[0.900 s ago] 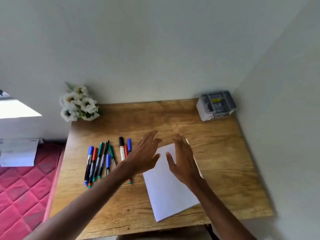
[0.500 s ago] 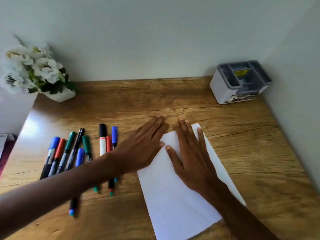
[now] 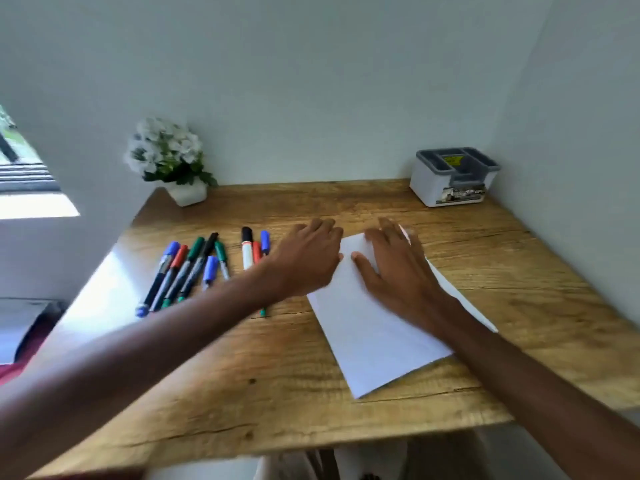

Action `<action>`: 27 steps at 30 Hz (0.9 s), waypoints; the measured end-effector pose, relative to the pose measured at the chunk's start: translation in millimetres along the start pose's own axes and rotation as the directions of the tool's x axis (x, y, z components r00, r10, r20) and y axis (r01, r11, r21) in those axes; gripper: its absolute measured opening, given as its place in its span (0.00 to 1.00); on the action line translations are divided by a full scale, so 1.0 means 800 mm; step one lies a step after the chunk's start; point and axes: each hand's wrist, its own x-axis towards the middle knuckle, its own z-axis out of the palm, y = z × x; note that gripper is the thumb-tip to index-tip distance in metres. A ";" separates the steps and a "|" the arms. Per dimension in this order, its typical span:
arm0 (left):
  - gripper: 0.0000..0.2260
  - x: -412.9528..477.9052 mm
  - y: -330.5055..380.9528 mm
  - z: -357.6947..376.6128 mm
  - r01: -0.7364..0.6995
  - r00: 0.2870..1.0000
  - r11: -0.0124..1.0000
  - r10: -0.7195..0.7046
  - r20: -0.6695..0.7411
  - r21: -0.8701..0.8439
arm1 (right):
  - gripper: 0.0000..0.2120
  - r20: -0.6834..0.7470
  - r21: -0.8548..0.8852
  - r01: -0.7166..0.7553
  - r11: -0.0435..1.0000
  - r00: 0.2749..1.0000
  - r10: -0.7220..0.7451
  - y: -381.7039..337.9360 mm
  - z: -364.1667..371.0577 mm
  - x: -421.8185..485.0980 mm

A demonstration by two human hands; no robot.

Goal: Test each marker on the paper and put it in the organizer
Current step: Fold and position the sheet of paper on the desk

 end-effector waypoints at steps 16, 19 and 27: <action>0.13 -0.047 0.036 0.004 -0.001 0.992 0.999 -0.005 -0.127 -0.049 | 0.23 0.172 0.179 0.030 0.983 0.983 -0.061 0.012 0.002 -0.020; 0.10 -0.048 0.039 0.012 -0.026 0.980 1.000 0.026 -0.199 0.004 | 0.16 -0.054 0.206 0.077 0.975 0.996 -0.067 -0.008 -0.015 -0.007; 0.13 -0.068 0.041 -0.003 -0.048 0.972 0.997 0.034 -0.231 -0.056 | 0.04 0.016 0.416 0.151 0.897 0.985 -0.173 -0.121 -0.034 0.074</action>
